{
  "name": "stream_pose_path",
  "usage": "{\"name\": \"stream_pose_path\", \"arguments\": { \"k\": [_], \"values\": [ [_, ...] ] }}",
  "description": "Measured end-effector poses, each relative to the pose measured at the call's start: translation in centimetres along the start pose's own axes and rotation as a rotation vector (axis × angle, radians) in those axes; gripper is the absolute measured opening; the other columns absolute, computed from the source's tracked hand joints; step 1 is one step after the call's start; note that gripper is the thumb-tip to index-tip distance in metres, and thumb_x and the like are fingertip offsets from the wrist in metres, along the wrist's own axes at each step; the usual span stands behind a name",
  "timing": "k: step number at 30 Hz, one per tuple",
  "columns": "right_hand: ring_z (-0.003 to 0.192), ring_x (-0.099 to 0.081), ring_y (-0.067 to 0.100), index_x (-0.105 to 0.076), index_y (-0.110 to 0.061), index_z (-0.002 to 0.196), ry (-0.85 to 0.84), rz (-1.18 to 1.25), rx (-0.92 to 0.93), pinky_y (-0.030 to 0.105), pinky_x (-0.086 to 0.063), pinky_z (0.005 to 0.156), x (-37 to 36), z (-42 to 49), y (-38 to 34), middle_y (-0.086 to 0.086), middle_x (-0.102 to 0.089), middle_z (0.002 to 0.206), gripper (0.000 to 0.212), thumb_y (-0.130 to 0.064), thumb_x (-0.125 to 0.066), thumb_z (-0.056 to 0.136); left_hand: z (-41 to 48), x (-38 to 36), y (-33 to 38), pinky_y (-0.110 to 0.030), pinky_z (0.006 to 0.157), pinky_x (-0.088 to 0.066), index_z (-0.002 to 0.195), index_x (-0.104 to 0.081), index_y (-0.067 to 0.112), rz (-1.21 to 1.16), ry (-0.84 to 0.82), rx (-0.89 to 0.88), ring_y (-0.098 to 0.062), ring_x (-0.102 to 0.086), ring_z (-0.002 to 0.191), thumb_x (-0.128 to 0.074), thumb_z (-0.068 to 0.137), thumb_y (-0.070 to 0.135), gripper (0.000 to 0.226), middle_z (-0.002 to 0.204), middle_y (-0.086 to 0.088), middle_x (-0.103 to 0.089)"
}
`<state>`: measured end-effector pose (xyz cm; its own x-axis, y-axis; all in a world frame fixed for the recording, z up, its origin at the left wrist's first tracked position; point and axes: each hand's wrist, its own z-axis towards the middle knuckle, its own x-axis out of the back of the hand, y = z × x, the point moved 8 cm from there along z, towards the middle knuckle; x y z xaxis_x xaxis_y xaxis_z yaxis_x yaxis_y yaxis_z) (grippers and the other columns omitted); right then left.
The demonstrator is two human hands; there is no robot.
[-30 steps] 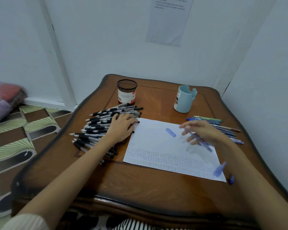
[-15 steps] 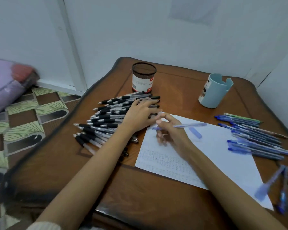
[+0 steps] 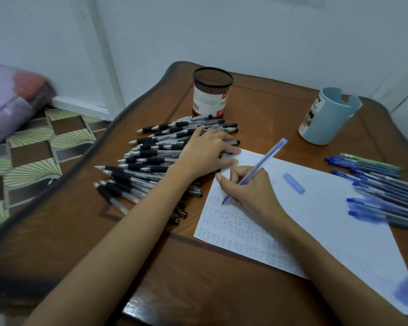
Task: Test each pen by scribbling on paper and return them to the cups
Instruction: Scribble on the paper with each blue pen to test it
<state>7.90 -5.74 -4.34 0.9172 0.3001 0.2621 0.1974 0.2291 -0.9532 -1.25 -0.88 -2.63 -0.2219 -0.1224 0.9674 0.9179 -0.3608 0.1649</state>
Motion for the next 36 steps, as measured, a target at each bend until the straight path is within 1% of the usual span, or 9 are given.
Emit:
{"name": "stream_pose_path", "arguments": {
  "k": [4, 8, 11, 12, 17, 20, 28, 34, 36],
  "values": [
    [0.046, -0.037, 0.012, -0.04, -0.008, 0.048, 0.012, -0.005, 0.003, 0.026, -0.037, 0.053, -0.11, -0.01, -0.01, 0.0, -0.037, 0.043, 0.042, -0.001, -0.062, 0.084, 0.05, -0.1, -0.04, -0.041, 0.115, -0.009, 0.128, -0.054, 0.039, 0.003, -0.009, -0.006, -0.014, -0.03, 0.136, -0.047, 0.092, 0.049, 0.038, 0.143, 0.008, -0.044],
    [0.045, -0.036, 0.01, -0.041, -0.008, 0.048, -0.004, -0.025, 0.028, 0.018, -0.034, 0.049, -0.44, -0.15, -0.37, 0.003, -0.039, 0.044, 0.042, -0.003, -0.065, 0.083, 0.03, -0.08, -0.16, -0.04, 0.114, -0.01, 0.128, -0.055, 0.038, -0.006, -0.002, -0.008, -0.013, -0.03, 0.136, -0.048, 0.092, 0.049, 0.038, 0.142, 0.008, -0.044],
    [0.045, -0.035, 0.007, -0.039, -0.013, 0.045, 0.023, -0.05, 0.033, 0.011, -0.032, 0.048, -0.32, -0.12, -0.31, -0.007, -0.036, 0.04, 0.045, 0.004, -0.061, 0.08, -0.02, -0.07, -0.08, -0.04, 0.114, -0.009, 0.128, -0.055, 0.038, -0.005, -0.004, -0.006, -0.014, -0.03, 0.136, -0.048, 0.092, 0.049, 0.038, 0.142, 0.007, -0.044],
    [0.044, -0.036, 0.006, -0.039, -0.013, 0.045, 0.026, -0.047, 0.034, 0.01, -0.032, 0.048, -0.29, -0.13, -0.29, -0.007, -0.036, 0.04, 0.045, 0.004, -0.06, 0.08, -0.05, -0.01, -0.05, -0.04, 0.114, -0.009, 0.128, -0.055, 0.038, -0.005, -0.002, -0.006, -0.014, -0.03, 0.136, -0.048, 0.092, 0.049, 0.038, 0.142, 0.007, -0.044],
    [0.049, -0.037, 0.008, -0.041, -0.006, 0.049, 0.042, -0.051, 0.064, 0.015, -0.033, 0.049, -0.13, -0.17, -0.49, 0.004, -0.038, 0.046, 0.039, -0.001, -0.062, 0.082, -0.12, 0.13, 0.02, -0.036, 0.112, -0.01, 0.128, -0.055, 0.038, -0.013, 0.012, -0.01, -0.014, -0.031, 0.135, -0.049, 0.092, 0.049, 0.038, 0.141, 0.007, -0.045],
    [0.051, -0.037, 0.009, -0.041, -0.003, 0.05, 0.067, -0.025, 0.071, 0.016, -0.034, 0.052, 0.15, -0.11, -0.51, 0.003, -0.037, 0.047, 0.039, -0.001, -0.063, 0.082, -0.04, 0.1, -0.06, -0.036, 0.112, -0.01, 0.129, -0.053, 0.039, 0.003, 0.005, -0.008, -0.013, -0.03, 0.136, -0.047, 0.093, 0.049, 0.038, 0.142, 0.008, -0.045],
    [0.049, -0.035, 0.007, -0.038, -0.013, 0.046, 0.063, -0.034, 0.067, 0.01, -0.033, 0.05, 0.1, -0.15, -0.53, -0.001, -0.036, 0.045, 0.044, 0.004, -0.061, 0.08, -0.09, 0.15, 0.06, -0.035, 0.112, -0.009, 0.128, -0.054, 0.038, -0.01, 0.013, -0.011, -0.014, -0.03, 0.136, -0.048, 0.092, 0.049, 0.038, 0.141, 0.008, -0.046],
    [0.051, -0.036, 0.008, -0.04, -0.009, 0.05, 0.061, -0.055, 0.071, 0.01, -0.033, 0.05, 0.03, -0.04, -0.73, 0.008, -0.038, 0.05, 0.039, 0.004, -0.059, 0.081, -0.06, 0.13, 0.05, -0.036, 0.113, -0.009, 0.129, -0.054, 0.038, -0.005, 0.01, -0.014, -0.014, -0.029, 0.136, -0.048, 0.092, 0.049, 0.039, 0.141, 0.007, -0.046],
    [0.052, -0.038, 0.008, -0.041, -0.008, 0.05, 0.076, -0.052, 0.078, 0.011, -0.033, 0.05, 0.15, -0.07, -0.79, 0.006, -0.039, 0.05, 0.038, 0.004, -0.059, 0.081, -0.09, 0.1, 0.05, -0.035, 0.113, -0.01, 0.129, -0.054, 0.038, -0.004, 0.013, -0.016, -0.014, -0.03, 0.136, -0.048, 0.093, 0.049, 0.038, 0.141, 0.007, -0.046]
  ]
}}
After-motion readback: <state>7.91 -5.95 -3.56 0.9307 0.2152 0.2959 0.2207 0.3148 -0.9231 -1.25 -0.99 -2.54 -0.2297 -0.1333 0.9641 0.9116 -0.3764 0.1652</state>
